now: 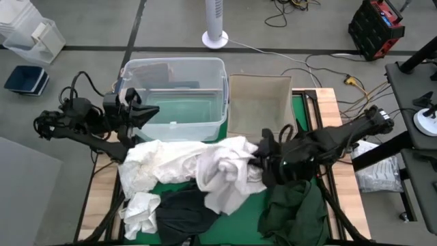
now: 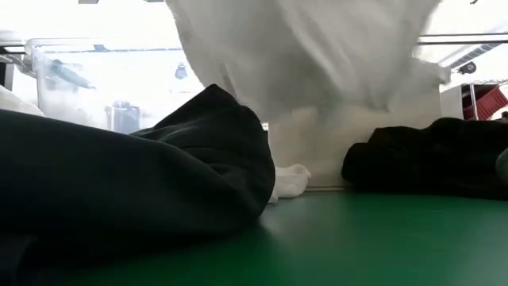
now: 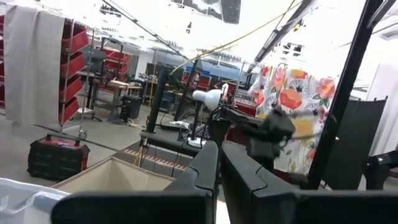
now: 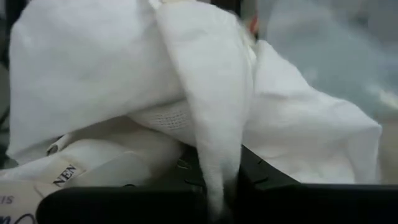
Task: Sort clothes
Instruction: Put the white shirt into the transparent laundry bin
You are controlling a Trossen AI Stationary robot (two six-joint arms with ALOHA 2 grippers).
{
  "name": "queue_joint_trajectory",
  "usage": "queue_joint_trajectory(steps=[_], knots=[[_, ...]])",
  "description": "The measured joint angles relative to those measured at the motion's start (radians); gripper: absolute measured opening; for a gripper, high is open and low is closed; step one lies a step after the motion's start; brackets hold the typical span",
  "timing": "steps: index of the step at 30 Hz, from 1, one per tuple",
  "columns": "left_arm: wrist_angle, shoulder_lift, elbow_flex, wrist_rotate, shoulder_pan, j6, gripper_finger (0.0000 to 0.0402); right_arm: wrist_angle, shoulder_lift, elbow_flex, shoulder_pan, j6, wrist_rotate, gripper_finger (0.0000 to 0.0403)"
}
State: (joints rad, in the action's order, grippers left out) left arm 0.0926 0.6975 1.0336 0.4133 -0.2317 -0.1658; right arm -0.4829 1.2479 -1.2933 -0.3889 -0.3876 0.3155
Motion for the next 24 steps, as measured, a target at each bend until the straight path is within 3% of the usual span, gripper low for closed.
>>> queue_joint_trajectory(steps=[12, 24], knots=[[-0.063, -0.012, 0.0, 0.052, 0.0, 0.0, 0.0, 0.123, -0.016, -0.16, 0.092, 0.281, -0.015, 0.0019], [-0.122, -0.035, 0.0, 0.052, 0.0, 0.0, 0.0, 0.349, 0.024, -0.224, 0.261, 0.375, -0.282, 0.0019]])
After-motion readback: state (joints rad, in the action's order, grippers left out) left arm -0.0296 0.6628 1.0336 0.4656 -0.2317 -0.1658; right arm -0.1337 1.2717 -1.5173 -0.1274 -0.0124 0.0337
